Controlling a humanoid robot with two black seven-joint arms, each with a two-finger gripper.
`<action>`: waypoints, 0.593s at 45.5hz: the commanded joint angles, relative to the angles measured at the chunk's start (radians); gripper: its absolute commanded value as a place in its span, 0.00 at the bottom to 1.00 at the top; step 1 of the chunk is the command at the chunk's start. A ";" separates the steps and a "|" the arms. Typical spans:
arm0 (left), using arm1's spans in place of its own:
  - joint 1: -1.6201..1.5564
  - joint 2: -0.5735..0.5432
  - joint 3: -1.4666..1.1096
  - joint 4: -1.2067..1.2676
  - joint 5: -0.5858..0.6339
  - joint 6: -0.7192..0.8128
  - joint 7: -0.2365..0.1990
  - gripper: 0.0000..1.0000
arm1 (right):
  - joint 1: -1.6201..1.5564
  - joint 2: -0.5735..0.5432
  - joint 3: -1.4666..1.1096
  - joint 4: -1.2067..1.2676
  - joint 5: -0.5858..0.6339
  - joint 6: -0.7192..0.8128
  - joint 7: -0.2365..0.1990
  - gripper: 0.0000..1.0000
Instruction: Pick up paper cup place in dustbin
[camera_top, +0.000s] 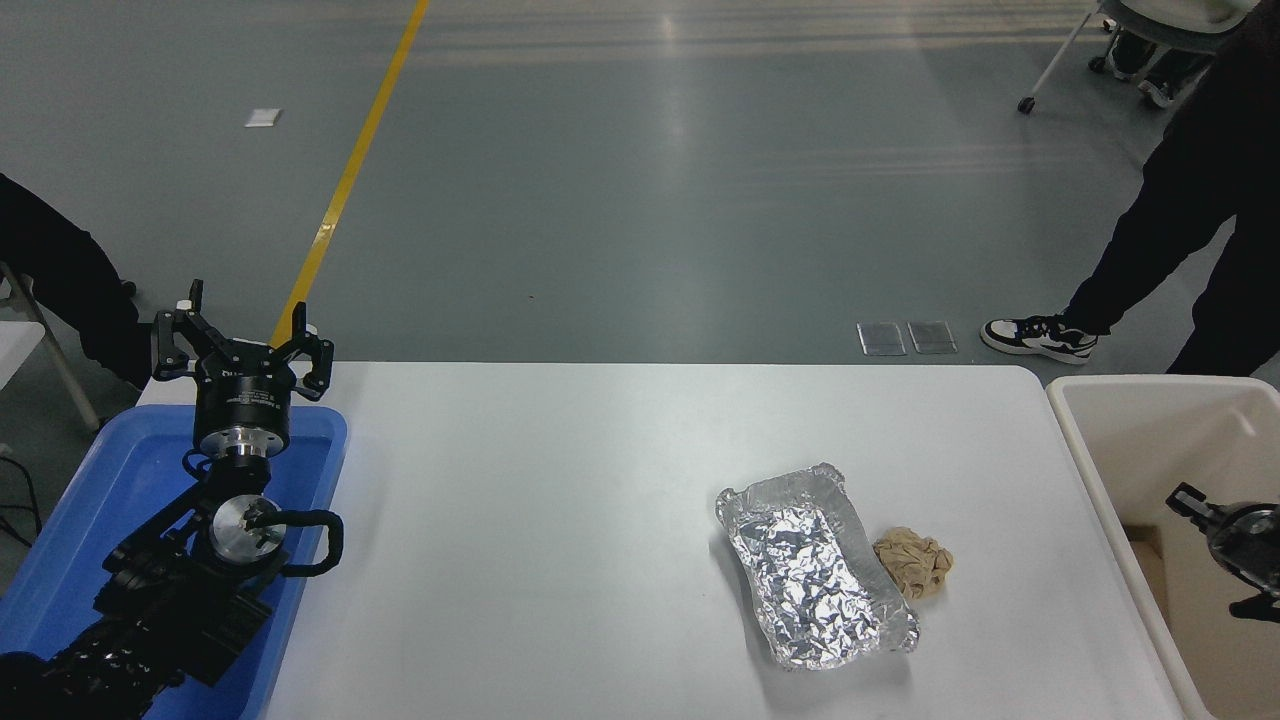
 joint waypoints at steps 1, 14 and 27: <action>0.000 0.000 0.000 0.000 0.001 0.000 0.001 0.99 | 0.288 -0.200 -0.156 0.291 -0.027 0.063 0.000 1.00; 0.000 0.000 0.000 0.000 0.001 0.000 0.001 0.99 | 0.973 -0.208 -0.587 0.782 -0.032 0.335 0.001 1.00; 0.000 0.000 0.000 -0.001 0.001 0.000 0.001 0.99 | 1.232 0.022 -0.616 1.008 0.186 0.620 0.000 1.00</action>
